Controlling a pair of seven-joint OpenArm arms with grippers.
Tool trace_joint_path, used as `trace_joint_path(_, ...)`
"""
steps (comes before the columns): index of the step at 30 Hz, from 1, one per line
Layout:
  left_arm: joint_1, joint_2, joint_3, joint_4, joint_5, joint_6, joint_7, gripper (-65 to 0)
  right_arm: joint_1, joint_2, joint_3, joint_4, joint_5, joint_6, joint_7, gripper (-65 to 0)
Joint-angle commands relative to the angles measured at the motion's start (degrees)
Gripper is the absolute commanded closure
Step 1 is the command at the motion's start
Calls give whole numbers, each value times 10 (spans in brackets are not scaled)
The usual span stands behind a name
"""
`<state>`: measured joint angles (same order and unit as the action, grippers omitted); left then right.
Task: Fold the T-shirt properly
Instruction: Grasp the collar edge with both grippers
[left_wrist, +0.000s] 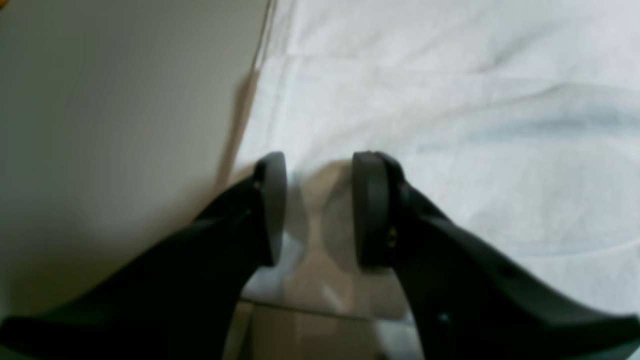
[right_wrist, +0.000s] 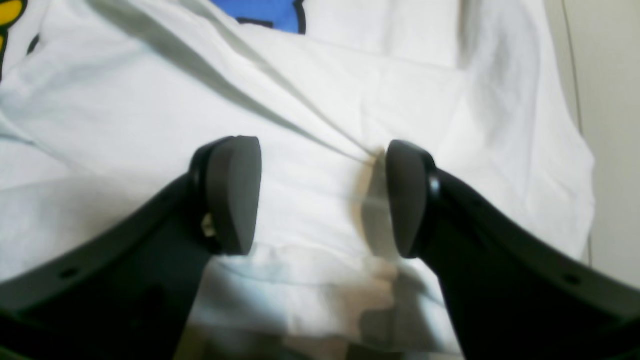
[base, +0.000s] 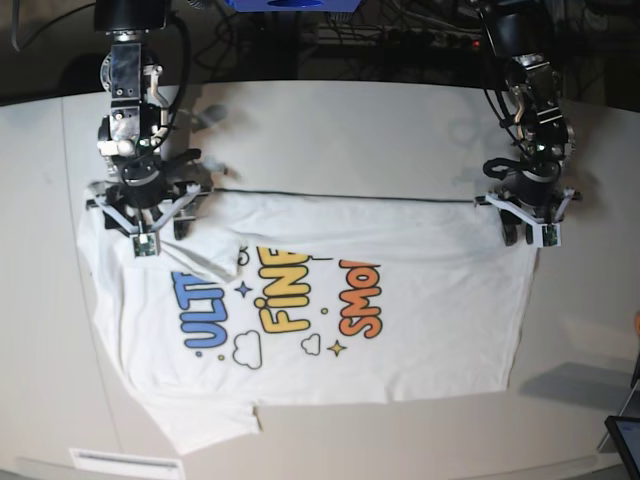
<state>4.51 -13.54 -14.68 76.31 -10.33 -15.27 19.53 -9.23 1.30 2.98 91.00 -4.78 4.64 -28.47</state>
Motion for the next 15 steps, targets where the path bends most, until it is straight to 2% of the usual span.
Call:
trace_joint_path(1, -2, -7, 8, -7, 11, 0, 17, -225, 0, 9, 2, 2, -2, 0, -2, -380)
trace_joint_path(5, 8, -11, 40, -19, 11, 0, 17, -225, -18, 16, 2, 3, -2, 0, -2, -380)
trace_joint_path(15, 83, 3, 46, 29, 11, 1, 18, -225, -51, 24, 2, 5, -4, 0, -2, -380)
